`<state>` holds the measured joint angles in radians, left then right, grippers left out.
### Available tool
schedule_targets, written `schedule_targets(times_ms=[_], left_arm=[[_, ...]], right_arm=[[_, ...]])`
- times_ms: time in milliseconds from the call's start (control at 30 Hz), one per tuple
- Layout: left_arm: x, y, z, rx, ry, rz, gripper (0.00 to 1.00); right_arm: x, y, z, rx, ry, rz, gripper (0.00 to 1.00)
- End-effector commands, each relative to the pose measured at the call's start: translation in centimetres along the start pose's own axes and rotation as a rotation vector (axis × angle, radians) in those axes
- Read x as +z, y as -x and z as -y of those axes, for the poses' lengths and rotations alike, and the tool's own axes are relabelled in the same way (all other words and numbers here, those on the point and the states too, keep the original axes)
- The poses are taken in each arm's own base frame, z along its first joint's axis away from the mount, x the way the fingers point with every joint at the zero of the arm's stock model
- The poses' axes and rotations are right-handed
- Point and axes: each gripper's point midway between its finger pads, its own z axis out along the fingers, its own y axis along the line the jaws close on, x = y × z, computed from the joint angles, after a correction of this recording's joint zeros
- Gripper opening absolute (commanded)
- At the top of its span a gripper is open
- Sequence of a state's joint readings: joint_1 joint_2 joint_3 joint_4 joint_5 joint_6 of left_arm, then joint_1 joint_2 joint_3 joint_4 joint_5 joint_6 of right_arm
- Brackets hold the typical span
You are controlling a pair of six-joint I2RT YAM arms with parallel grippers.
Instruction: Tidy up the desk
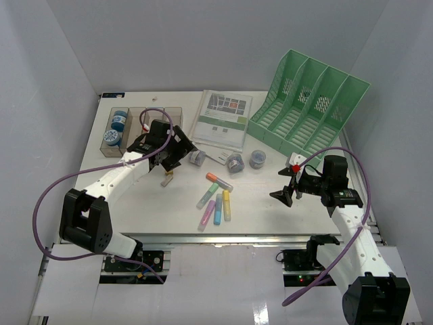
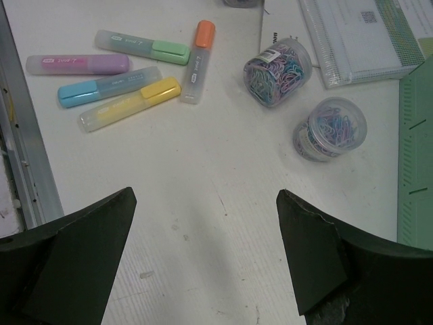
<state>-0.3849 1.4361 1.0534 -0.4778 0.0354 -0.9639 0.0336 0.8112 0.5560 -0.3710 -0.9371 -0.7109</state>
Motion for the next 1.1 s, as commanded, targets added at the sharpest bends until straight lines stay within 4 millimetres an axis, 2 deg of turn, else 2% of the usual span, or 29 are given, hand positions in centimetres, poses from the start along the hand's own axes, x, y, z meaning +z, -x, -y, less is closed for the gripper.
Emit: schedule_targets(times_ms=[0, 233, 433, 600, 767, 900, 1033, 1067], left_arm=[[-0.1, 1.5, 1.9, -0.263, -0.015, 0.126, 0.95], [3.0, 0.4, 2.5, -0.348, 0.037, 0.087, 0.92], [5.4, 0.8, 2.2, -0.41, 0.095, 0.114, 0.92], [7.4, 0.5, 1.6, -0.408, 0.141, 0.098, 0.9], [9.5, -0.2, 0.3, -0.407, 0.206, 0.086, 0.87], [10.5, -0.5, -0.2, -0.404, 0.229, 0.084, 0.79], [10.6, -0.3, -0.2, -0.389, 0.229, 0.09, 0.67], [10.6, -0.3, -0.2, -0.388, 0.23, 0.092, 0.66]], right_arm=[[-0.1, 0.1, 0.1, 0.002, 0.0, 0.006, 0.91], [-0.2, 0.1, 0.1, 0.008, 0.005, 0.006, 0.91], [-0.2, 0.1, 0.1, 0.008, 0.005, 0.006, 0.91], [-0.2, 0.1, 0.0, 0.013, 0.012, 0.006, 0.91], [-0.2, 0.0, -0.1, 0.016, 0.017, 0.003, 0.91], [-0.2, 0.0, -0.1, 0.017, 0.02, 0.006, 0.91], [-0.6, -0.1, 0.4, 0.029, -0.004, 0.006, 0.91], [-0.6, -0.1, 0.4, 0.029, -0.004, 0.006, 0.91]])
